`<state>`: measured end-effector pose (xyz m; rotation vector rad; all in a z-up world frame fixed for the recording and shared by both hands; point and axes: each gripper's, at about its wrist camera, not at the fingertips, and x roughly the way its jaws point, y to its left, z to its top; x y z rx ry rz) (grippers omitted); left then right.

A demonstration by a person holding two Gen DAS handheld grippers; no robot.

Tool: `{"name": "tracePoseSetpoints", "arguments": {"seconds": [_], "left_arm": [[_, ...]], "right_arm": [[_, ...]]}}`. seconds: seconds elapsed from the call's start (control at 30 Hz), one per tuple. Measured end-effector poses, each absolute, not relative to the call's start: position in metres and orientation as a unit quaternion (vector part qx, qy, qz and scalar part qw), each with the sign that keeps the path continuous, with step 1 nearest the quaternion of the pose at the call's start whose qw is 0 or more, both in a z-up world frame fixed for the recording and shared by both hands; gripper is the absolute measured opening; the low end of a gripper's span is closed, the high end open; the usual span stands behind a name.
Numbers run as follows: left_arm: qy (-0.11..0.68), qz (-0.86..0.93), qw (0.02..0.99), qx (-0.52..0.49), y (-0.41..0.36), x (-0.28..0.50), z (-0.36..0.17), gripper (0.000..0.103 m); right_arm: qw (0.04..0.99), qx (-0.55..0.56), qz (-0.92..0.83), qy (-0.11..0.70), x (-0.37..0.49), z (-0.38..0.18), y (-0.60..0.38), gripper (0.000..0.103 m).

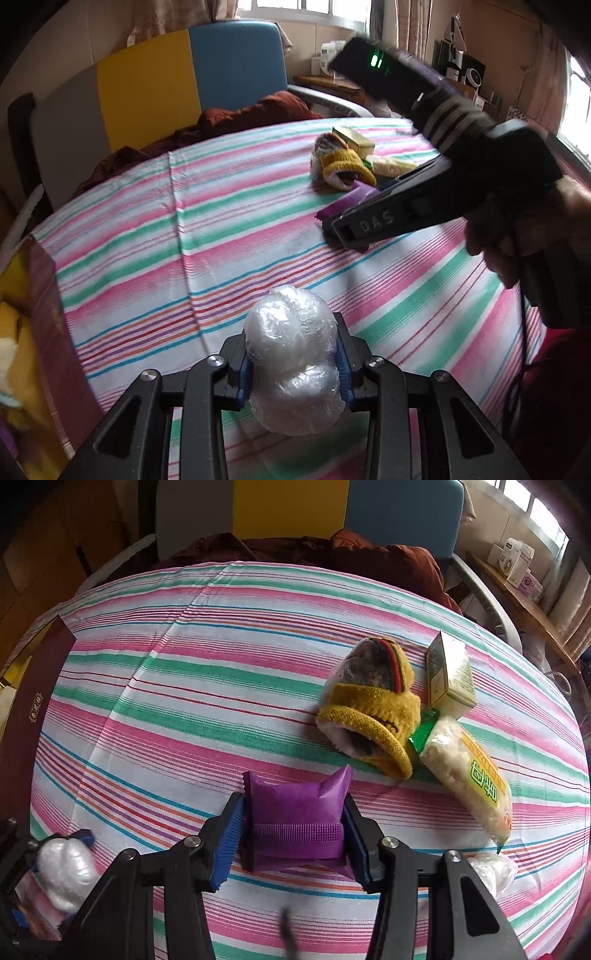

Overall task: Organize objects
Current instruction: 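Carry the wrapped ball and purple packet over to the gold tray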

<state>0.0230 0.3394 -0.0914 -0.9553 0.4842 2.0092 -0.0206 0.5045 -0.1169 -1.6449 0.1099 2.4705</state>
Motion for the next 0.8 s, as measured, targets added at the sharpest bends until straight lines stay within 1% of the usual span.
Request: {"name": "tracePoseSetpoints", "arguments": {"seconds": [0.27, 0.47, 0.67, 0.8], "left_arm": [[0.171, 0.82, 0.429, -0.339, 0.314, 0.037, -0.046, 0.037], [0.148, 0.836, 0.419, -0.322, 0.287, 0.033, -0.018, 0.037], [0.128, 0.852, 0.394, -0.32, 0.257, 0.021, -0.007, 0.037], [0.117, 0.864, 0.372, -0.319, 0.236, 0.013, -0.002, 0.037]], "right_arm": [[0.098, -0.548, 0.83, 0.023, -0.017, -0.117, 0.499, 0.051], [0.103, -0.546, 0.831, 0.021, -0.017, -0.119, 0.5, 0.051], [0.109, -0.544, 0.832, 0.019, -0.019, -0.121, 0.501, 0.051], [0.116, -0.542, 0.832, 0.017, -0.01, -0.114, 0.482, 0.051]]}}
